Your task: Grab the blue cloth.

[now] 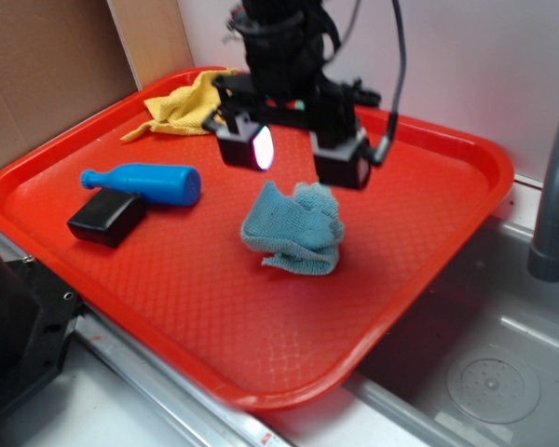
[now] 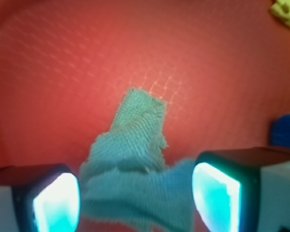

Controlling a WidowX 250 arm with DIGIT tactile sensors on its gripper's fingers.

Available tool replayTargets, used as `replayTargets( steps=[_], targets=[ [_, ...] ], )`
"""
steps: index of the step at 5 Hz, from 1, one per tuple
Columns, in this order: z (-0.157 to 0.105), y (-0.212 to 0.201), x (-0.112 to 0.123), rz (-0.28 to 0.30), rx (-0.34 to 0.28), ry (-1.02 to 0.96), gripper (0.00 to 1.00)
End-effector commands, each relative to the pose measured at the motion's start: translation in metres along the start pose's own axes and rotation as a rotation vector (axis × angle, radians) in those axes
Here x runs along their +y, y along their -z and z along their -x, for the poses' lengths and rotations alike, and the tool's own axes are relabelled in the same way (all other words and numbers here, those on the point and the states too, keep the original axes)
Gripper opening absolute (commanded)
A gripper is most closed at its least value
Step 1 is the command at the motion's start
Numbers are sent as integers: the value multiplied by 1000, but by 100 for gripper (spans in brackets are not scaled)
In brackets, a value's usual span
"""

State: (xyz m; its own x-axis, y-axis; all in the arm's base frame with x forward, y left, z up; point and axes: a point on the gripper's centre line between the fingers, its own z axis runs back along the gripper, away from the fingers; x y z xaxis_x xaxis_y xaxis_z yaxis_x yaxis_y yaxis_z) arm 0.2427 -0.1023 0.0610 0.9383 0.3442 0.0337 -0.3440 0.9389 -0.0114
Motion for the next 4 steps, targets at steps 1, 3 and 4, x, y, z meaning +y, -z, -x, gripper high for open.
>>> replayTargets(
  steps=[1, 3, 4],
  targets=[
    [-17, 26, -2, -26, -9, -16, 100],
    [-17, 41, -3, -2, 8, 14, 0],
    [-19, 39, 1, 4, 7, -6, 0]
  ],
)
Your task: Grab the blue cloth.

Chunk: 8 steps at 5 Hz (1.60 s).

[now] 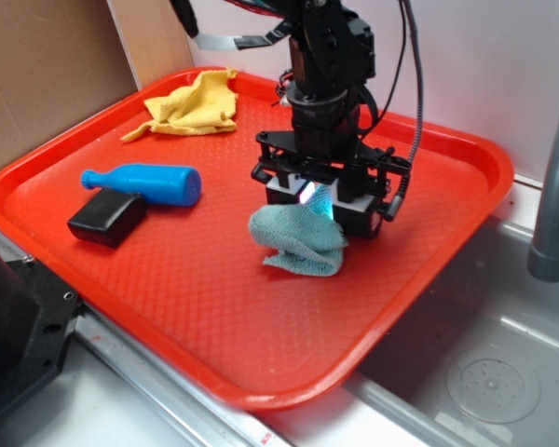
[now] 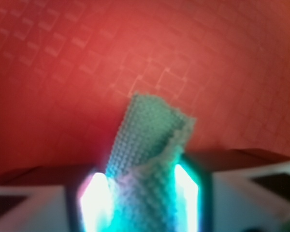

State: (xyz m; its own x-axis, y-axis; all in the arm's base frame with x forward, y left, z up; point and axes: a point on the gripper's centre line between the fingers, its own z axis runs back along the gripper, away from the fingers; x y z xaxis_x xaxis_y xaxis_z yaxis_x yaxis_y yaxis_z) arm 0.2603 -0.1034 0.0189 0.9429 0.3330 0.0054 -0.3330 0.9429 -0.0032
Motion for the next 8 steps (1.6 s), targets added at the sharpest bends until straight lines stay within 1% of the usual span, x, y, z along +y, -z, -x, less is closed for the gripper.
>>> replayTargets(
  steps=[1, 2, 3, 4, 5, 6, 7, 8],
  targets=[
    [-8, -18, 15, 27, -19, -19, 0],
    [-8, -45, 25, 38, -20, 1, 0],
    [-10, -87, 44, 69, -22, 48, 0],
    [-9, -125, 66, 102, -7, 109, 0],
    [3, -152, 89, 115, 4, 131, 0],
    [15, -164, 105, 101, -23, 114, 0],
    [27, -170, 120, 106, -67, 97, 0],
    [37, -167, 118, 77, -94, 90, 0]
  ],
)
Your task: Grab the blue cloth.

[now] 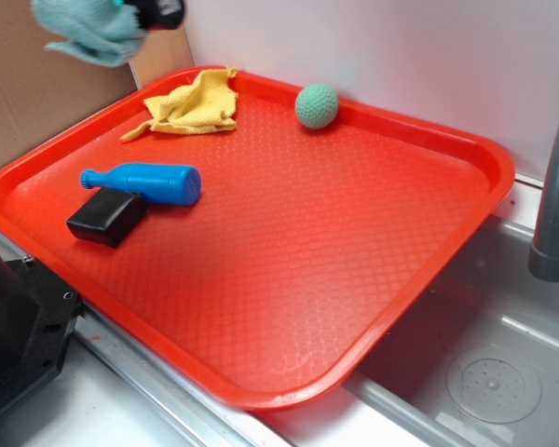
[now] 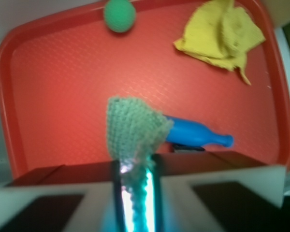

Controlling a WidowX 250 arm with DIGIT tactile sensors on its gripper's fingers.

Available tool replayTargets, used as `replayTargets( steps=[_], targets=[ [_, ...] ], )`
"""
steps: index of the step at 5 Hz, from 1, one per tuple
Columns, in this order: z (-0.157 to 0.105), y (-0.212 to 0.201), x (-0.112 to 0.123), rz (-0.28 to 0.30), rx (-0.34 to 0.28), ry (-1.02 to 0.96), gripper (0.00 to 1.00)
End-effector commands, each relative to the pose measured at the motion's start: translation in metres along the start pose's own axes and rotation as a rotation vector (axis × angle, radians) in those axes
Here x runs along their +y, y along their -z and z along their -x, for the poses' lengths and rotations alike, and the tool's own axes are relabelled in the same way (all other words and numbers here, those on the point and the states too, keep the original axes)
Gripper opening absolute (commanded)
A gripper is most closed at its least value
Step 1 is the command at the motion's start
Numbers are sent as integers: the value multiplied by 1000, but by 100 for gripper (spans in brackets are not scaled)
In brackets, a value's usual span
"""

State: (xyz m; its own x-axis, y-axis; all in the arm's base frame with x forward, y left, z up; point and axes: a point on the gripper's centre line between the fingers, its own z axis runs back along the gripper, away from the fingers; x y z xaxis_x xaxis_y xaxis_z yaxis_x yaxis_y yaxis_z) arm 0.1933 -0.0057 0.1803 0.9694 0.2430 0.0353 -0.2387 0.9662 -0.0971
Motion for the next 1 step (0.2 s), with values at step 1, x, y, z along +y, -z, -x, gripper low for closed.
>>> replayTargets(
  steps=[1],
  targets=[
    [5, -1, 2, 5, -47, -40, 0]
  ],
)
